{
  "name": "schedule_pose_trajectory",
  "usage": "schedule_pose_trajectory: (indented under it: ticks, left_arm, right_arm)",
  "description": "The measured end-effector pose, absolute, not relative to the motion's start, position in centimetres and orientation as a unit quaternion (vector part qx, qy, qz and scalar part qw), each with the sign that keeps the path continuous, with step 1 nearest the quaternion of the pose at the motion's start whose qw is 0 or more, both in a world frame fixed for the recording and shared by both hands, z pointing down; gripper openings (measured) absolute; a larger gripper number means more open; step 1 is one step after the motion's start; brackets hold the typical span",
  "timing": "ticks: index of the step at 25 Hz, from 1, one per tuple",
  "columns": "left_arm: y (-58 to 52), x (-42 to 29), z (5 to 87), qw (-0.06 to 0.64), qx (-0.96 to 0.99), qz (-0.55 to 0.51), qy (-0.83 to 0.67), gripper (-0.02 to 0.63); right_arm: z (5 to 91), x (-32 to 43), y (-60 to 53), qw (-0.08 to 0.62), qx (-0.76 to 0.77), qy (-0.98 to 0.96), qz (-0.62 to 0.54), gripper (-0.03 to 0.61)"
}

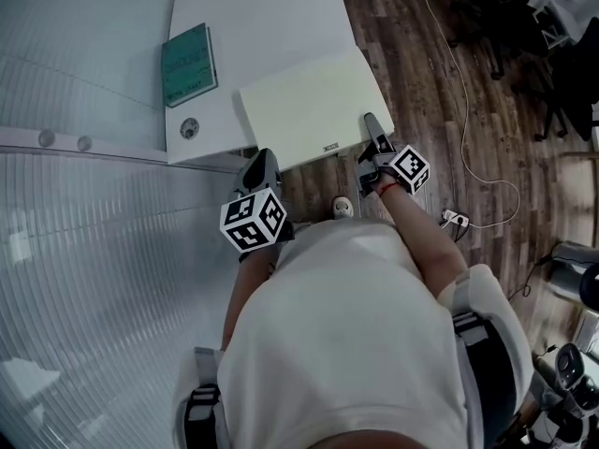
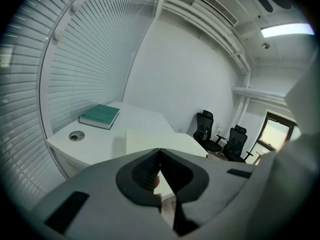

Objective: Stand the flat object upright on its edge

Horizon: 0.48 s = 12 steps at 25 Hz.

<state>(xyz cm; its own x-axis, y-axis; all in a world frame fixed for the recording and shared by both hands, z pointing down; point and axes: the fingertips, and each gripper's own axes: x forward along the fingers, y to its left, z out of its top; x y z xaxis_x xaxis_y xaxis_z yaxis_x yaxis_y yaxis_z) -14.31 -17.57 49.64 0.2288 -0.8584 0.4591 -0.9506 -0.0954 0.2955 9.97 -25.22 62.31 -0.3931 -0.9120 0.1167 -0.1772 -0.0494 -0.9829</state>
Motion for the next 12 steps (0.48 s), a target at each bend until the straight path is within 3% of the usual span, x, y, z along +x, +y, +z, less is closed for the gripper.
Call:
schedule_pose_trajectory:
  ticks: [12]
  left_arm:
    - [-18.2, -14.6, 49.1, 0.262, 0.730, 0.082, -0.626, 0.020]
  right_arm:
    - [62.9, 10.4, -27.6, 0.313, -0.463, 0.612, -0.560, 0.448]
